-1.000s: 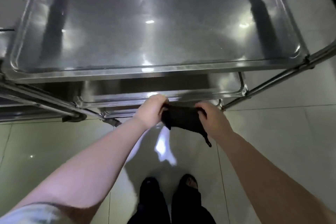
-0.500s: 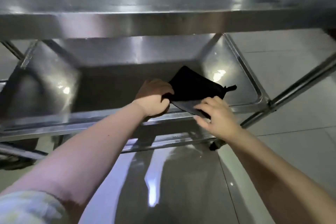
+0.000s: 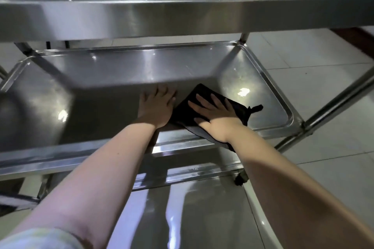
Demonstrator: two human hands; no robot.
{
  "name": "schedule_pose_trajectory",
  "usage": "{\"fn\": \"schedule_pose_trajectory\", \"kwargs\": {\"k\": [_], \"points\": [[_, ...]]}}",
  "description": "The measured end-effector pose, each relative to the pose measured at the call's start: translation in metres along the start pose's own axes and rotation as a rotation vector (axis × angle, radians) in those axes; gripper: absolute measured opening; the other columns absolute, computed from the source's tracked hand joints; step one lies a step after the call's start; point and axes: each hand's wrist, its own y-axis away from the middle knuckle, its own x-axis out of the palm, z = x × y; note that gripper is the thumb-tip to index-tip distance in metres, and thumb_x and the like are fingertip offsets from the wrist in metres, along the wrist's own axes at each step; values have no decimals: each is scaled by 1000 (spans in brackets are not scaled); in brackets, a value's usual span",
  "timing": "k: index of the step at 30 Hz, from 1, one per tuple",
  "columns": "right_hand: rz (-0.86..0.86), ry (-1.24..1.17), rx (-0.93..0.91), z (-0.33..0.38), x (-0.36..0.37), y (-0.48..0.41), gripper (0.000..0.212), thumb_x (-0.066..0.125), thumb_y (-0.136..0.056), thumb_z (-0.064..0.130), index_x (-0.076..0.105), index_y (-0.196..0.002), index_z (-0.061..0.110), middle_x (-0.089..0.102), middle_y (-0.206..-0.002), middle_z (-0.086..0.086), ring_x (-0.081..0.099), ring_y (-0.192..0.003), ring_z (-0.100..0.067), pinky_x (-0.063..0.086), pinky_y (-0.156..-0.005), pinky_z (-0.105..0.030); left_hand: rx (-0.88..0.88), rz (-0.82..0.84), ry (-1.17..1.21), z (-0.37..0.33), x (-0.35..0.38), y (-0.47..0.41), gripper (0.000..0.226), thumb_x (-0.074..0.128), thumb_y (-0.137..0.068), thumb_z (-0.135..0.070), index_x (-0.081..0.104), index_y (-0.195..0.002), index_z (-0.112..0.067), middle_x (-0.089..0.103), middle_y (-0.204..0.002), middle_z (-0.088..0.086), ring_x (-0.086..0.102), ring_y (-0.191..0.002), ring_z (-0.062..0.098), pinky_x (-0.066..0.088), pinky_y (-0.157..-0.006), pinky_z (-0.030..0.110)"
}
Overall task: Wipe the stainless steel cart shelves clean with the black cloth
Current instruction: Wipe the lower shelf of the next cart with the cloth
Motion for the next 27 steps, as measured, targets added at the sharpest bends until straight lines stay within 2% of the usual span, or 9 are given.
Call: {"fn": "schedule_pose_trajectory", "kwargs": {"k": [2, 7, 10, 13, 17, 19, 23, 27], "points": [[-8, -19, 98, -20, 0, -3, 53, 26, -99, 56, 1, -145, 60, -9, -160, 25, -10, -150, -20, -6, -118, -50, 0, -23, -15, 0, 4, -2, 49, 18, -102, -46, 16, -151, -42, 12, -163, -7, 13, -148, 25, 8, -115, 56], [-29, -44, 505, -119, -15, 21, 52, 19, -100, 57, -4, -147, 57, -12, -161, 21, -11, -150, -22, -6, -118, -53, 10, -41, -27, 1, 7, -4, 50, 15, -101, -48, 14, -152, -43, 9, -163, -7, 8, -149, 24, 6, -116, 56], [-22, -1, 622, -126, -14, 23, 53, 14, -101, 53, -8, -149, 51, -15, -161, 15, -12, -149, -28, -8, -116, -58, 6, -42, -34, -1, 10, -4, 50, 15, -101, -47, 14, -152, -43, 9, -163, -6, 7, -149, 25, 5, -116, 57], [-60, -16, 638, -77, -8, -1, 56, 14, -100, 54, -9, -150, 48, -16, -162, 8, -15, -147, -38, -9, -112, -65, 3, -44, -60, -2, 10, -5, 50, 16, -102, -45, 14, -152, -41, 10, -163, -6, 7, -149, 26, 6, -116, 58], [-85, -8, 474, 28, 6, -37, 58, 21, -95, 59, -3, -147, 56, -16, -162, -6, -16, -142, -53, -18, -103, -71, -15, -55, -42, -2, 11, -5, 51, 18, -102, -43, 14, -153, -37, 9, -163, -8, 5, -150, 23, 3, -117, 55], [-70, 4, 398, 54, 10, -44, 56, 19, -94, 61, -3, -146, 59, -17, -162, -5, -18, -141, -54, -20, -102, -71, -31, -45, -43, -2, 12, -6, 53, 18, -102, -40, 13, -155, -31, 7, -163, -6, 3, -150, 21, 2, -118, 53], [-127, -29, 356, 7, 2, -43, 53, 20, -97, 63, 6, -147, 57, -8, -164, 6, -11, -146, -45, -11, -113, -61, -32, -56, -34, -3, 9, -4, 52, 17, -102, -45, 11, -154, -38, 6, -163, -9, 3, -150, 21, 3, -118, 52], [-150, -66, 577, -95, -20, -26, 54, 22, -98, 62, 8, -149, 54, -5, -164, 8, -7, -148, -41, -4, -117, -56, -21, -55, -34, -3, 9, -5, 51, 15, -101, -48, 11, -152, -44, 6, -163, -9, 5, -150, 22, 3, -118, 53]]}}
